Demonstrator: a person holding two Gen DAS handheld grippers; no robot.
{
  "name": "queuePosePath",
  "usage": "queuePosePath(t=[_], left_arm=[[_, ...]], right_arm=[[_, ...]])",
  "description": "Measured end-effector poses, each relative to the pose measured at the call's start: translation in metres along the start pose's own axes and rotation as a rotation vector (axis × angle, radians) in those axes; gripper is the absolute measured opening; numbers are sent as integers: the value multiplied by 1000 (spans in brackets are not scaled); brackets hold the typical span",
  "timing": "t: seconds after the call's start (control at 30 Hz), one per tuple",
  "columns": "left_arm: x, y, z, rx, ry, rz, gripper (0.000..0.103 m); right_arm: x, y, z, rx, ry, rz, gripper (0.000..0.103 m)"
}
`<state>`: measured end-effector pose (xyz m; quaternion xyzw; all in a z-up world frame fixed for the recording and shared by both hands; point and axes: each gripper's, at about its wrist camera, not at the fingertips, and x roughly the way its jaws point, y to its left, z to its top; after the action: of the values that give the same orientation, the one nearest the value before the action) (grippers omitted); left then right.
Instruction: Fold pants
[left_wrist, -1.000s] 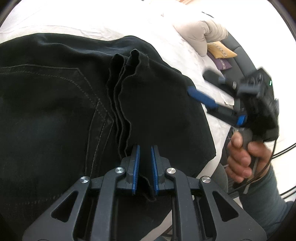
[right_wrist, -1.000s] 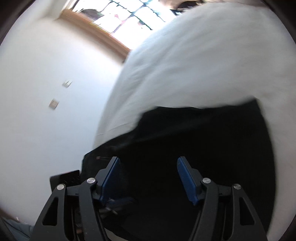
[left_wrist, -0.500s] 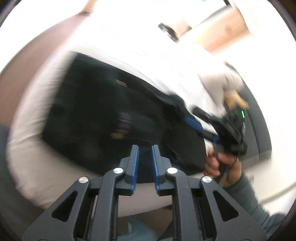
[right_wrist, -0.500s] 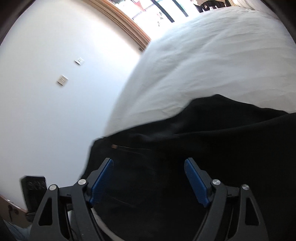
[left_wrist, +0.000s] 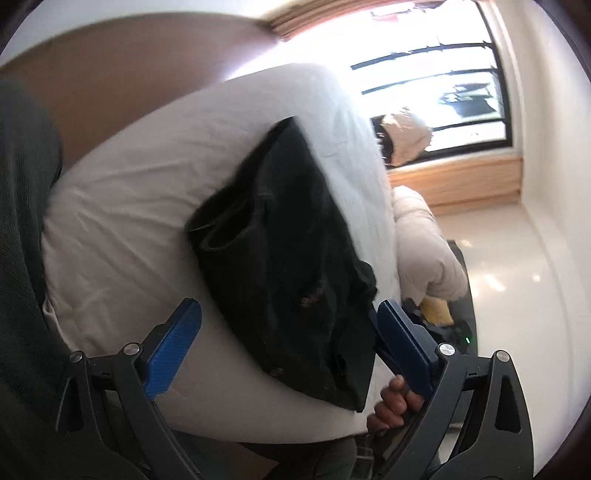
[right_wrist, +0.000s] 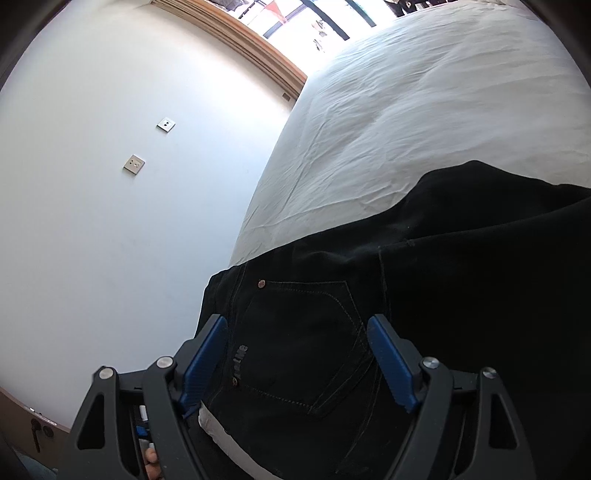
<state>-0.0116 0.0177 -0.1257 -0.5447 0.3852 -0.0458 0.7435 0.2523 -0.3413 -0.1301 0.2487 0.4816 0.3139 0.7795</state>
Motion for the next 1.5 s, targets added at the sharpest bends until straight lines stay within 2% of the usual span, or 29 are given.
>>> queuePosePath(t=[0.13,0.2,0.3,0.37,0.4,0.43,0.53,0.7,0.93,0.97,1.03,1.07,1.17,1.3,1.43,1.5], left_arm=[[11,24,6,-106,-13,-57,95],[18,27,11,-134,-26,-87,90],[32,31,17,-148,-20,-102,71],[33,36,13,-194,-19,-105,45],[33,43,14,-231,-19,-112,40],[31,48,15,-253,-17,-114,31],[29,60,15,-307,-11,-143,26],[23,66,21,-312,9,-157,15],[8,45,31,-213,4,-131,13],[7,42,23,-181,3,-122,13],[-2,25,24,-97,-5,-116,13],[-4,20,24,-71,-7,-115,13],[-8,-2,25,25,-13,-101,13],[-10,-33,22,155,-20,-75,13],[3,-67,21,260,-19,-57,13],[6,-87,15,332,-17,-48,13]], right_arm=[[3,-1,0,4,3,5,80],[6,1,1,8,9,6,79],[10,0,-1,8,21,7,78],[12,0,-1,8,25,8,78],[12,0,-2,8,26,9,78],[12,-1,-2,9,26,10,78],[12,-5,-2,19,22,11,78],[11,-10,-4,28,24,16,78],[13,-14,-3,35,46,53,75],[16,-15,-2,37,57,55,75],[30,-23,-1,54,114,-7,75],[42,-34,-3,82,165,-51,70],[50,-41,-3,72,161,-48,69],[54,-31,-1,28,185,-93,72],[44,-35,3,106,169,-39,73],[29,-36,9,143,152,5,78]])
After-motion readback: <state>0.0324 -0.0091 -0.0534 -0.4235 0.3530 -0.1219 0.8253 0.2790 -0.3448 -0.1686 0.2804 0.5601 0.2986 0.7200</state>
